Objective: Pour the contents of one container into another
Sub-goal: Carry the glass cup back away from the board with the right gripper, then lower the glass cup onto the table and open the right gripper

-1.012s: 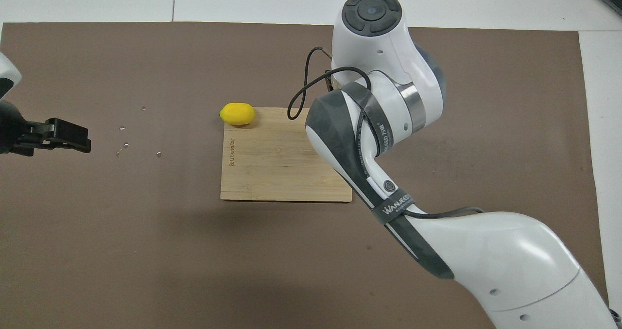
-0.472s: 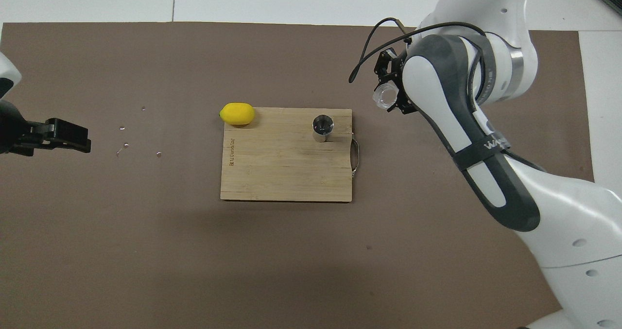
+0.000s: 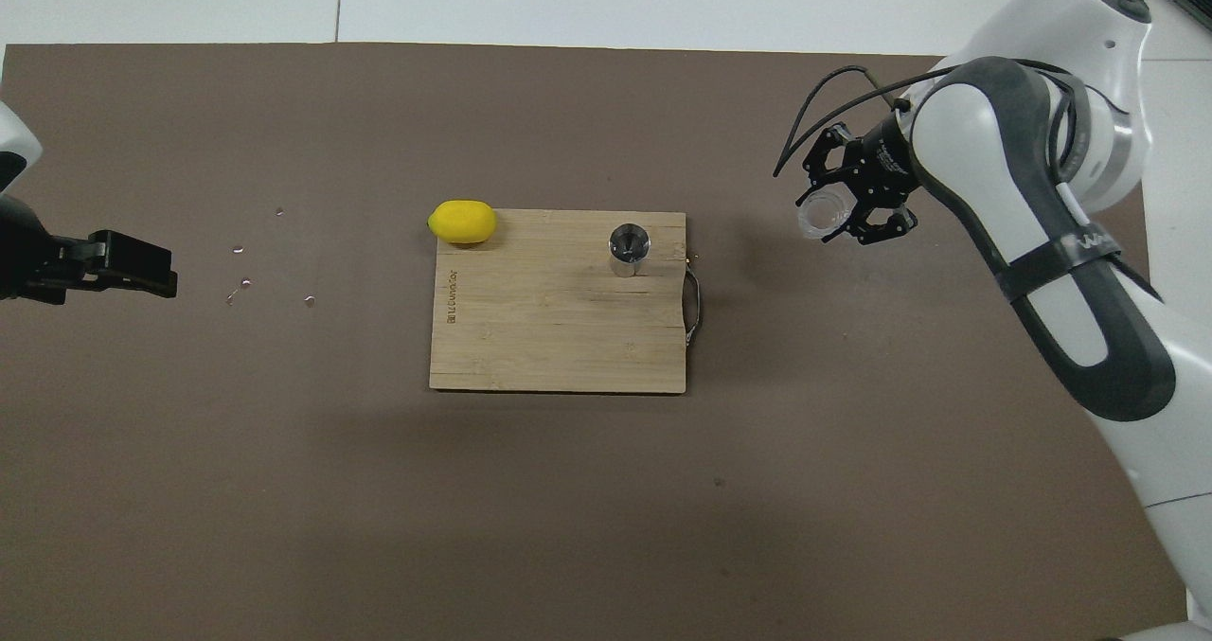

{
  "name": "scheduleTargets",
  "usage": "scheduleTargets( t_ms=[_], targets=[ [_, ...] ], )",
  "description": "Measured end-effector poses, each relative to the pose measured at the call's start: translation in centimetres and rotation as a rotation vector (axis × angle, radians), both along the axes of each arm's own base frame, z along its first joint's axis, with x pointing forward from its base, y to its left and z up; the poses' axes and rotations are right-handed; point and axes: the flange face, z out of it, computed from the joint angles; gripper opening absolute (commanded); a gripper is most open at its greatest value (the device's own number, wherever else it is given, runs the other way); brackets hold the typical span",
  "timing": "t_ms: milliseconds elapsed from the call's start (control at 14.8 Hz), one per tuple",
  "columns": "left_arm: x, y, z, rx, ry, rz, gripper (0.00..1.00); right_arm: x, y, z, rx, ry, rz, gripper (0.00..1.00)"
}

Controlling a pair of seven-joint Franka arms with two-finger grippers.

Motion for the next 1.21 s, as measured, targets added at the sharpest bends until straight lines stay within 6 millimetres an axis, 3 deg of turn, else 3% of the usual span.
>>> scheduleTargets(
  t_ms=[337, 540, 945, 1214],
  targets=[
    [0.0, 0.0, 0.0, 0.0, 0.0, 0.0, 1.0, -2.3, -7.5, -2.2, 0.148, 0.075, 0.057, 0.0],
    [0.0, -0.1, 0.0, 0.0, 0.0, -0.001, 1.0, -3.9, -10.3, -3.3, 0.192, 0.095, 0.106, 0.0],
    [-0.1, -0.5, 0.0, 0.0, 0.002, -0.009, 1.0, -5.5, -13.9, -6.3, 0.244, 0.11, 0.133, 0.0],
    [-0.1, -0.6, 0.0, 0.001, 0.002, -0.01, 1.0, -5.8, -15.1, -8.4, 0.256, 0.102, 0.133, 0.0]
  ],
)
